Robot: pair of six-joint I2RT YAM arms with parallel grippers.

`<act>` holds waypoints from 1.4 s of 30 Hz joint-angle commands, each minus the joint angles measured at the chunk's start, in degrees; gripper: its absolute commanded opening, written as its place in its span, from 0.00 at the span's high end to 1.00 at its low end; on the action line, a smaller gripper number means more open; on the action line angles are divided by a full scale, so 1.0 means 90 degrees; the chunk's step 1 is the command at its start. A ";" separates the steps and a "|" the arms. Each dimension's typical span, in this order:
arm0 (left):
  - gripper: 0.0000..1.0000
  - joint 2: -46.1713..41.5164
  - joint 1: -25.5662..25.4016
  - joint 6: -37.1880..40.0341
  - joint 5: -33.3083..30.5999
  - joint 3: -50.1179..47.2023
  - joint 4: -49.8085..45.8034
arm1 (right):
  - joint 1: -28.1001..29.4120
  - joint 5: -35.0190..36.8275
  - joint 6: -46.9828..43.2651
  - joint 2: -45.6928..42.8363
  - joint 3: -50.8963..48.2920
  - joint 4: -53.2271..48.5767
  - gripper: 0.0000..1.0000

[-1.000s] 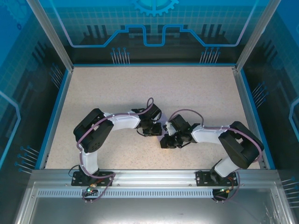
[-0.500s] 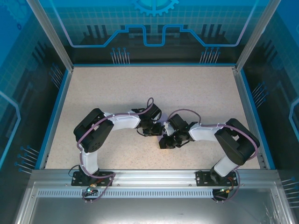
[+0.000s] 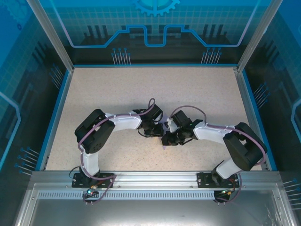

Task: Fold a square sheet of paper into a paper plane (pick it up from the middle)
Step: Third fold the triangle at the center of the table.

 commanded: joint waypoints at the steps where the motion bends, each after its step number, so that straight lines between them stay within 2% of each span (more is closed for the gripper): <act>1: 0.87 0.0828 -0.0001 0.0174 -0.0716 -0.0384 -0.0531 | -0.0031 -0.0244 0.0117 0.0194 -0.0012 0.0328 0.86; 9: 0.87 0.0828 0.0017 0.0225 -0.0745 -0.0375 -0.0585 | -0.0020 -0.0184 -0.0023 0.0612 -0.0209 0.0385 0.86; 15: 0.87 0.0820 0.0028 0.0236 -0.0743 -0.0382 -0.0589 | -0.0111 -0.0244 -0.0084 0.0477 -0.0218 0.0273 0.87; 21: 0.87 0.0829 0.0029 0.0259 -0.0743 -0.0391 -0.0589 | -0.0622 -0.0123 0.0004 -0.0001 -0.0008 0.0189 0.87; 26: 0.87 0.0784 0.0036 0.0230 -0.0745 -0.0420 -0.0566 | -0.1092 0.0349 0.0668 -0.0101 -0.0121 0.0850 0.90; 36: 0.87 0.0768 0.0023 0.0211 -0.0726 -0.0433 -0.0512 | -0.1250 0.0318 0.0748 0.0596 0.0194 0.1254 0.89; 42: 0.87 0.0730 0.0030 0.0223 -0.0745 -0.0480 -0.0516 | -0.1378 0.0581 0.0516 0.0897 0.0231 0.1129 0.89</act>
